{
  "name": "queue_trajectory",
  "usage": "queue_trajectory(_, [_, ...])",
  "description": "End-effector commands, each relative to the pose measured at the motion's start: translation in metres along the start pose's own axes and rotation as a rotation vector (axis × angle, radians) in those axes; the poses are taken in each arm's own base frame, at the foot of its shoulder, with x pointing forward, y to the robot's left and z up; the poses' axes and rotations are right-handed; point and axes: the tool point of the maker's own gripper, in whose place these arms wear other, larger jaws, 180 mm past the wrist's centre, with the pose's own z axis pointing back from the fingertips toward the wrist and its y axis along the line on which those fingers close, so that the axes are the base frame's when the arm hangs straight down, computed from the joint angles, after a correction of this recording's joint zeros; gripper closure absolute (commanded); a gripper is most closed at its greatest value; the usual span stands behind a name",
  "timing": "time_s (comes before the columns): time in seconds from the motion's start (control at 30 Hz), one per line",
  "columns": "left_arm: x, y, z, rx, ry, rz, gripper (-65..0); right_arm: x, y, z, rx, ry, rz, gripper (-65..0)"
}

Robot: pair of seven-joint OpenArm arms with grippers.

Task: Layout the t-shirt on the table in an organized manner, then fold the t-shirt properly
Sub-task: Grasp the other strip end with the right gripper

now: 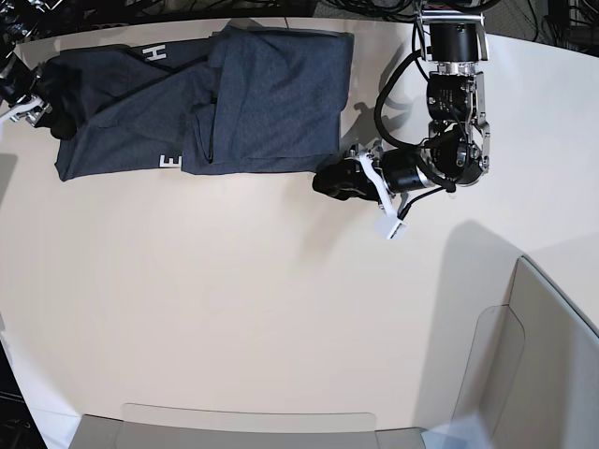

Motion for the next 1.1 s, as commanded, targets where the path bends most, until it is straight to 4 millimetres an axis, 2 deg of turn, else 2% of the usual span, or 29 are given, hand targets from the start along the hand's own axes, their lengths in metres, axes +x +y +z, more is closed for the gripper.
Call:
queue_trajectory(0.0, [0.016,-0.006,0.002,-0.02,-0.044,-0.027,-18.8,0.002,0.007,-0.001,0.027,0.005,0.03,-43.4])
queue_trajectory(0.17, [0.016,-0.006,0.002,-0.019,-0.043,-0.025,-18.8,0.013,0.03,-0.004,0.141,-0.067,0.008,-43.4])
queue_trajectory(0.37, [0.016,-0.005,0.003,-0.017,-0.042,-0.026,-18.8,0.011,0.031,-0.003,0.148,-0.068,0.001,-43.2])
queue_trajectory(0.53, [0.002,0.002,0.002,0.018,-0.006,-0.021,-18.8,0.011,0.03,-0.002,0.147,-0.076,-0.004,-43.6])
queue_trajectory(0.77, [-0.002,0.005,-0.001,0.044,0.016,-0.033,-18.8,0.01,0.03,-0.001,0.143,-0.073,0.001,-58.0])
queue_trajectory(0.93, [-0.002,0.005,-0.001,0.044,0.016,-0.033,-18.8,0.001,0.031,-0.004,0.145,-0.054,-0.011,-58.6])
queue_trajectory(1.07, [-0.003,0.005,-0.001,0.044,0.017,-0.032,-18.8,-0.011,0.024,-0.002,0.114,-0.021,-0.017,-58.5])
